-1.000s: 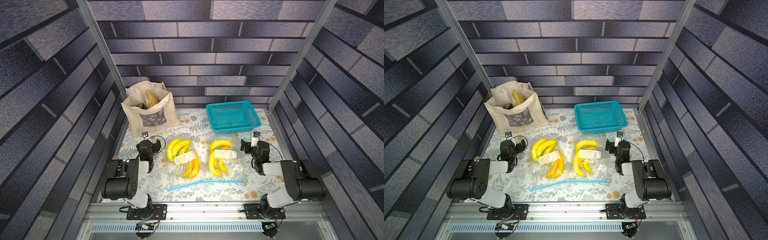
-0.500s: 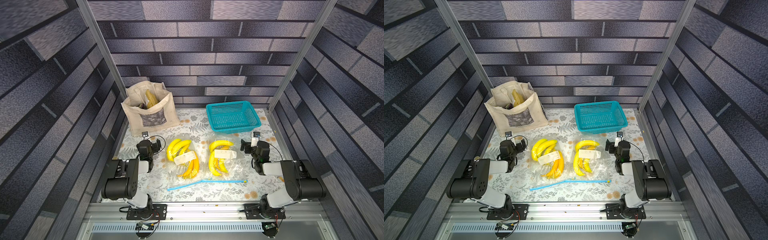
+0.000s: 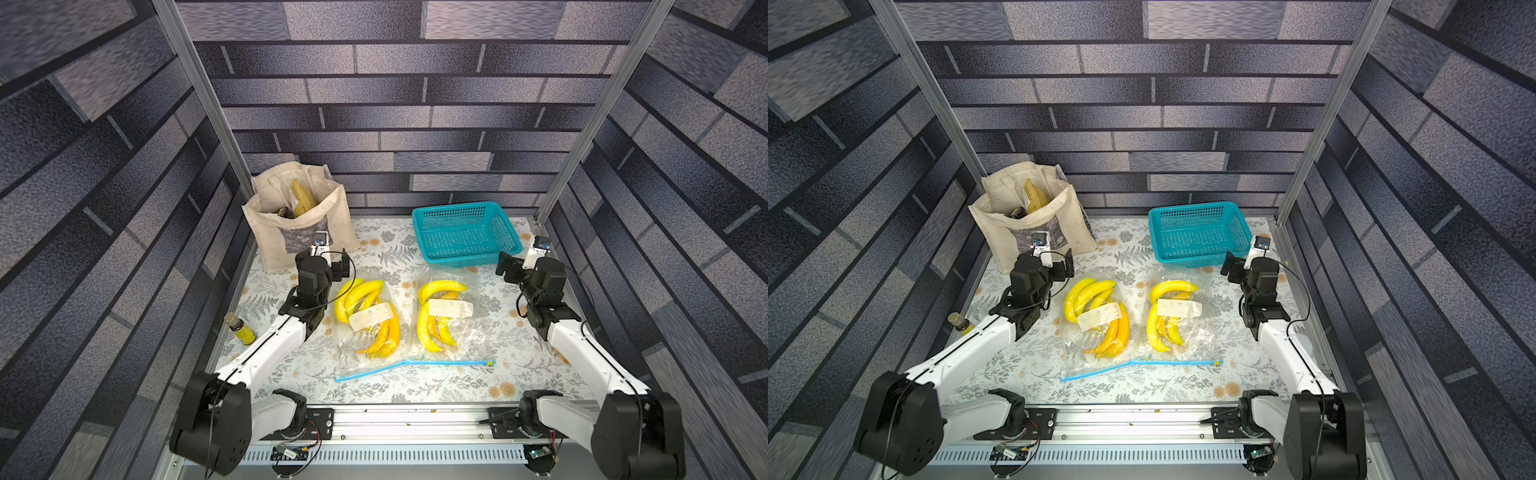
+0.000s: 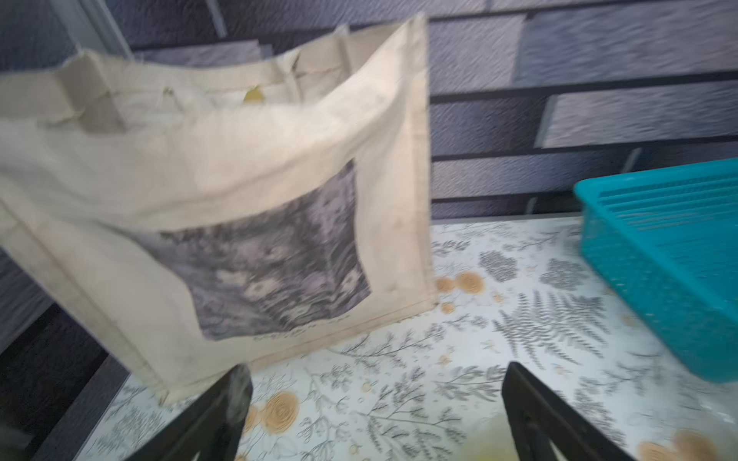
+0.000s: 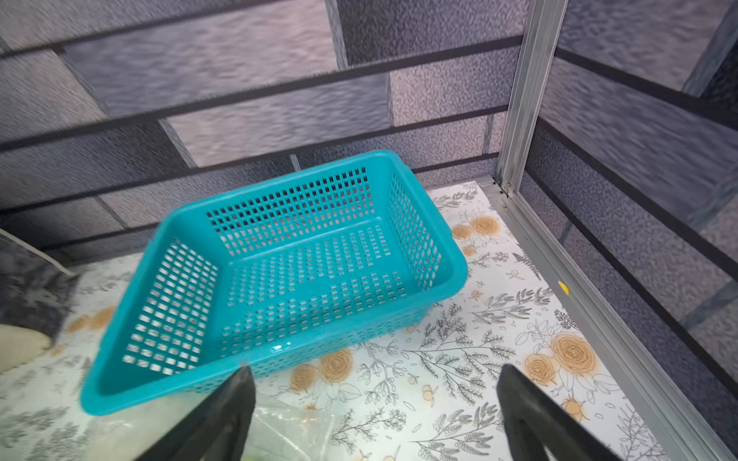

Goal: Open the zip-top bag and take out the banana
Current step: Pick up the zipper food storage bag at the center of the board.

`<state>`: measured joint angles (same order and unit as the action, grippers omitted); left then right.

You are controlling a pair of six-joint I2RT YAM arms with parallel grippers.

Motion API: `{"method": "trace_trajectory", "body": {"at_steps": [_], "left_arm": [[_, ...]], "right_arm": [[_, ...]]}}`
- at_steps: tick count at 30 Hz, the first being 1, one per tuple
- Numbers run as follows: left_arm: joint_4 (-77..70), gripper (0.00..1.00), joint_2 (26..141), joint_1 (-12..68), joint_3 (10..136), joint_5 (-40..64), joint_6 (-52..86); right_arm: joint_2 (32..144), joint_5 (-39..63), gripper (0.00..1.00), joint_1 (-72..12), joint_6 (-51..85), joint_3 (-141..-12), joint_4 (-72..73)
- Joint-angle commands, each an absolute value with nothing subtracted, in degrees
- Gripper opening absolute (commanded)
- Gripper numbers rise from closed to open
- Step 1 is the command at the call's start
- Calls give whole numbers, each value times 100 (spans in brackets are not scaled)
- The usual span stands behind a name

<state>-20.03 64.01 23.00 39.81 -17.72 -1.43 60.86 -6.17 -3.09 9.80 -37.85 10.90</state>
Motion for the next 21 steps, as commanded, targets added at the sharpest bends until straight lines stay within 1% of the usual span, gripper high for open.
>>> {"method": "trace_trajectory", "body": {"at_steps": [1, 2, 5, 6, 8, 10, 14, 17, 21], "left_arm": [[-958, 100, 6066, 3323, 3776, -2437, -758], [-756, 100, 5970, 3703, 3779, -2721, -811], [120, 100, 5680, 4650, 3893, -2446, -1023], [272, 100, 5623, 4984, 3876, -2330, -1140], [453, 100, 5639, 5657, 3849, -2293, -1274], [702, 100, 5833, 6192, 3865, -2250, -1287], [981, 100, 6672, 7225, 4050, -2682, -1327], [1013, 100, 7477, 7765, 4359, -2880, -1471], [787, 97, 8282, 7891, 4578, -2847, -1618]], "right_arm": [[5864, -78, 96, -290, 1512, -3663, -987], [5793, 18, 95, -295, 1499, -3660, -1262], [5607, 574, 92, -298, 1448, -3621, -1787], [5549, 738, 89, -299, 1473, -3590, -1869], [5432, 893, 89, -298, 1575, -3513, -1894], [5302, 885, 88, -297, 1625, -3399, -1867], [5148, 907, 88, -299, 1718, -3225, -1839], [5235, 1113, 88, -294, 1766, -3173, -1769], [5521, 1374, 87, -299, 1780, -3256, -1784]]}}
